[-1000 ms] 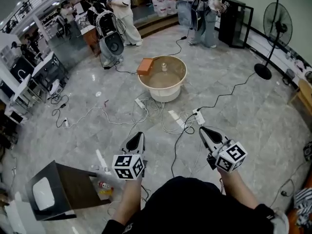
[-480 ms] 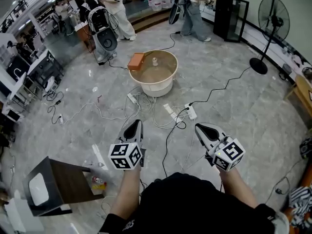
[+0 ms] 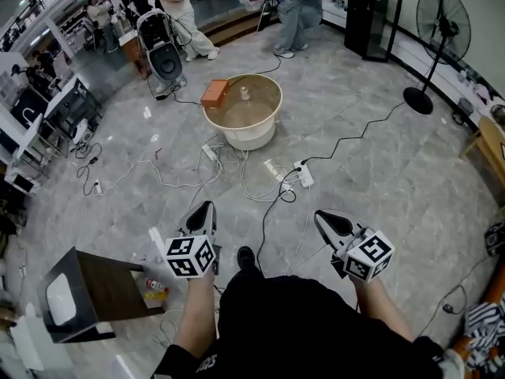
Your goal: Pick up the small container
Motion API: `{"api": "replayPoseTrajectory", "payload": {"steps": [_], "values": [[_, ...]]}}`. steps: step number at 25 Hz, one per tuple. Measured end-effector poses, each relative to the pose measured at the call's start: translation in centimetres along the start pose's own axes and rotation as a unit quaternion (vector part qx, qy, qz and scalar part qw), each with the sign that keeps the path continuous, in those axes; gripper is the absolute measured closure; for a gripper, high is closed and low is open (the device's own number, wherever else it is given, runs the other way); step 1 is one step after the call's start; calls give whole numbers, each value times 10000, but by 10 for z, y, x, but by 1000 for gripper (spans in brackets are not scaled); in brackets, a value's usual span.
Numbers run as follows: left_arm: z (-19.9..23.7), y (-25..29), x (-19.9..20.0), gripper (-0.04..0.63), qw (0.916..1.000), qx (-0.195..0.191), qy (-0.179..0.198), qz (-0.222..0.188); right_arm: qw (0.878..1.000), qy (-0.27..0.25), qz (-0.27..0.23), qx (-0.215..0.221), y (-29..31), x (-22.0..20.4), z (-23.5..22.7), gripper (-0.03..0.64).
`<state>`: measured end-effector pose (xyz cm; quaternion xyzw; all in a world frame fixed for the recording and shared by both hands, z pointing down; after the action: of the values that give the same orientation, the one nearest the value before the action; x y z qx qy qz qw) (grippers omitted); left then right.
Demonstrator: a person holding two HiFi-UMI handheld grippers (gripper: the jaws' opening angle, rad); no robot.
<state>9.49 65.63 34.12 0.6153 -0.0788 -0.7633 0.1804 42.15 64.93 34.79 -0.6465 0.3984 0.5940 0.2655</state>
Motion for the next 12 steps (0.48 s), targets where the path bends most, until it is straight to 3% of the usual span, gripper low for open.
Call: {"api": "replayPoseTrajectory", "payload": {"steps": [12], "values": [[1,56,8,565,9992,-385,-63,68,9997,173,136,-118,24,-10,-27,603]]}}
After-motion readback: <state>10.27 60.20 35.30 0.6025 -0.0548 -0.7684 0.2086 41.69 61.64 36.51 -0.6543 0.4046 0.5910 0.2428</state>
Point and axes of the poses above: the fingertips, and each gripper's own axes: y forward along the fingers, z to its left, x out of its top, the point moved 6 cm from there along -y, backward along the fingers, and after that the axes turned 7 degrees about -y, right-handed, at the moved point
